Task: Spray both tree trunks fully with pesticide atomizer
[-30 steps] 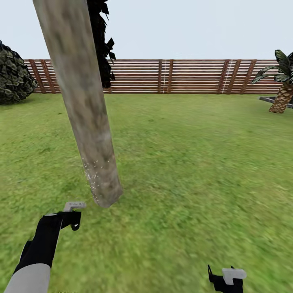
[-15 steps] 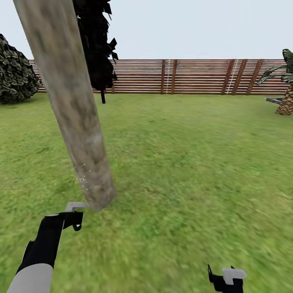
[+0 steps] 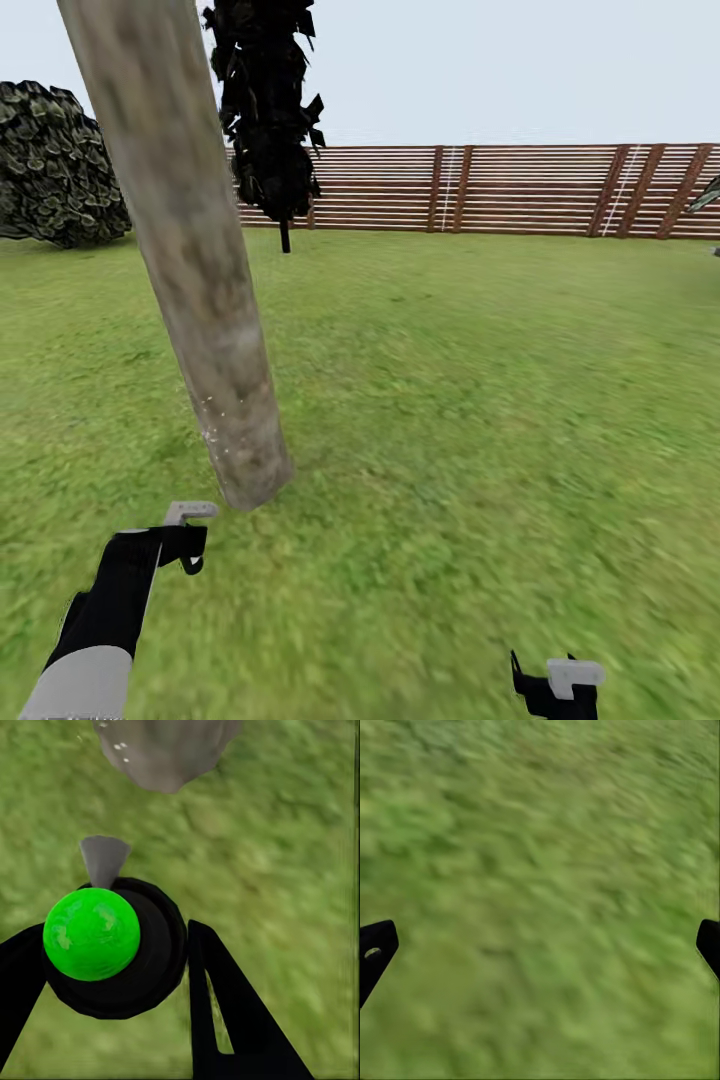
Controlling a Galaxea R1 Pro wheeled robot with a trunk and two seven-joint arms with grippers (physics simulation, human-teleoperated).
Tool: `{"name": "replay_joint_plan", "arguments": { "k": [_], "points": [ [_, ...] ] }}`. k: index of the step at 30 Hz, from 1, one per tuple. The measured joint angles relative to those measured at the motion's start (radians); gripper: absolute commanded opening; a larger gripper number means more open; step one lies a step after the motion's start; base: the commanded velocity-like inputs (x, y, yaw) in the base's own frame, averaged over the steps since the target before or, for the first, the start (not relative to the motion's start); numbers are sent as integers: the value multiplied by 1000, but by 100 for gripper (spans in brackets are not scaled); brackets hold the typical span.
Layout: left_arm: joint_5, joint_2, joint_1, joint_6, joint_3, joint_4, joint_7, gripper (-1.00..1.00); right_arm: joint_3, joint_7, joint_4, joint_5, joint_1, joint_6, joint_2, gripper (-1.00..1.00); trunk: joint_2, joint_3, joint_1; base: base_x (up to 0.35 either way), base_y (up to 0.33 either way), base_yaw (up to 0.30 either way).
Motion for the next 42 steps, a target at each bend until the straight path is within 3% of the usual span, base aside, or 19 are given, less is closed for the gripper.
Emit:
{"name": "replay_joint_plan", "arguments": {
  "k": [3, 4, 5, 6, 10, 12, 14, 15, 16, 19, 20, 22, 25, 33, 36, 42],
  "points": [
    [-4, 7, 1, -1, 2, 22, 1, -100, 0, 0, 0, 0, 0, 0, 0, 100, 0, 0, 0, 249, -182, 15],
    [-6, 9, 3, -1, 12, 32, 1, -100, 0, 0, 0, 0, 0, 0, 0, 100, 0, 0, 0, 273, -168, 2],
    [-13, 11, 5, -4, 55, 44, 1, -100, 0, 0, 0, 0, 0, 0, 0, 100, 0, 0, 0, 274, -168, 1],
    [-8, 10, 6, -3, 71, 49, 1, -100, 0, 0, 0, 0, 0, 0, 0, 100, 0, 0, 0, 275, -167, 1],
    [-7, 11, 7, -21, 88, 133, 5, -100, 0, 0, 0, 0, 0, 1, -1, 100, 0, 0, 0, 276, -167, 0],
    [-7, 13, 7, -76, 90, 163, 45, -100, 0, 0, 0, 0, 0, 0, -1, 100, 0, 0, 0, 276, -167, 0],
    [-5, 12, 7, -99, 90, 175, 94, -100, 0, 0, 0, 0, 0, 1, -1, 100, 0, 0, 0, 278, -159, 0],
    [-4, 9, 7, -113, 90, 202, 155, -100, 0, 0, 0, 0, 0, 0, 0, 100, 0, 0, 0, 281, -139, 0],
    [0, 8, 7, -115, 90, 209, 164, -100, 0, 0, 0, 0, 0, 1, 0, 100, 0, 0, 0, 282, -131, 0],
    [9, 12, 7, -115, 91, 214, 161, -100, 0, 0, 0, 0, 0, 1, 0, 100, 0, 0, 0, 290, -117, 112],
    [53, 13, 7, -114, 90, 215, 159, -100, 0, 0, 0, 0, 0, 0, 0, 100, 0, 0, 0, 299, -113, 245],
    [103, 14, 7, -114, 89, 225, 157, -100, 0, 0, 0, 0, 0, 0, 0, 100, 0, 0, 0, 301, -112, 261],
    [120, 15, 7, -115, 87, 246, 160, -100, 0, 0, 0, 0, 0, 1, 0, 100, 0, 0, 0, 169, -76, 269],
    [122, 9, 7, -119, 79, 257, 171, -100, 0, 0, 0, 0, 0, 1, 0, 100, 0, 0, 0, -156, -6, 170],
    [119, 2, 7, -124, 75, 304, 172, -100, 0, 0, 0, 0, 0, 1, 0, 100, 0, 0, 0, -8, 0, 7],
    [122, -5, 2, -153, 45, 339, 173, -100, 0, 0, 0, 0, 0, 1, 0, 100, 0, 0, 0, -12, 0, 1]
  ]
}}
